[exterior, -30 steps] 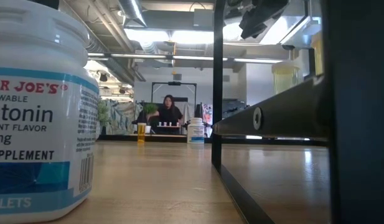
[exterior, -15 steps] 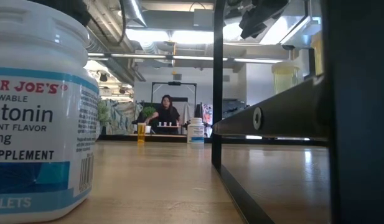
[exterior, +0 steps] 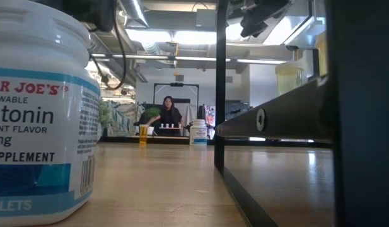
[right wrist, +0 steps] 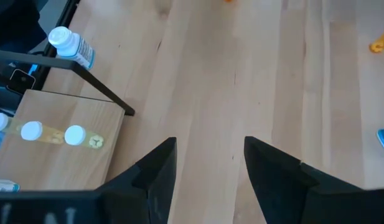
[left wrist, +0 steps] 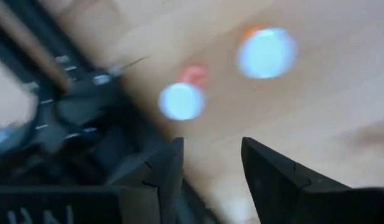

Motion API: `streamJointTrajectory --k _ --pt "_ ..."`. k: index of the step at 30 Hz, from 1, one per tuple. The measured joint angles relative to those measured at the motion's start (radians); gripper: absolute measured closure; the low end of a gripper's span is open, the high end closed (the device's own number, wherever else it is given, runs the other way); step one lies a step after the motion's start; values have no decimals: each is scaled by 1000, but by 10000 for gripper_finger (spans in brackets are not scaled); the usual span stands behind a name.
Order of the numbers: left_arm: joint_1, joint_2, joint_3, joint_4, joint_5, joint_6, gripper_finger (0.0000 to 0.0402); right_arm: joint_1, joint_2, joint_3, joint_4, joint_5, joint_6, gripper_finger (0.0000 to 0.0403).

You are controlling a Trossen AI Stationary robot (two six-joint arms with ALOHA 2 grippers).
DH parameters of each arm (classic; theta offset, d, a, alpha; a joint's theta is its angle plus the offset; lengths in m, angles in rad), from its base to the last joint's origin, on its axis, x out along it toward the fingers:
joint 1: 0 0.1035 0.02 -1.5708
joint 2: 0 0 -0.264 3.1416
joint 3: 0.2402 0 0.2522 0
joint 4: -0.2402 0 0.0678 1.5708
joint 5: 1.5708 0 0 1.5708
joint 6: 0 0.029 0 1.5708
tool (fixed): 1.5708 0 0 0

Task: Pick and place medicine bottles onto shelf by color
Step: Put the top pink pill bottle on the shelf aligned with the other pink pill bottle

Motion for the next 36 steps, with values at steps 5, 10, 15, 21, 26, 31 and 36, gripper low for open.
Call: streamJointTrajectory --k 5,10,15,21,26,31,36 --pt "44 0 -53 39 -10 49 247 0 0 0 21 0 0 214" --pt "84 0 -88 66 -17 108 247 0 0 0 45 0 0 214" --pt "111 0 -110 100 -34 123 247 0 0 0 50 0 0 214" --pt "136 0 -134 116 -42 124 247 0 0 0 51 0 0 215" --pt "146 0 -150 121 -42 124 247 0 0 0 51 0 0 215" --pt "146 0 -154 126 -42 123 247 0 0 0 51 0 0 215" --pt "146 0 -154 154 -23 123 247 0 0 0 51 0 0 215"
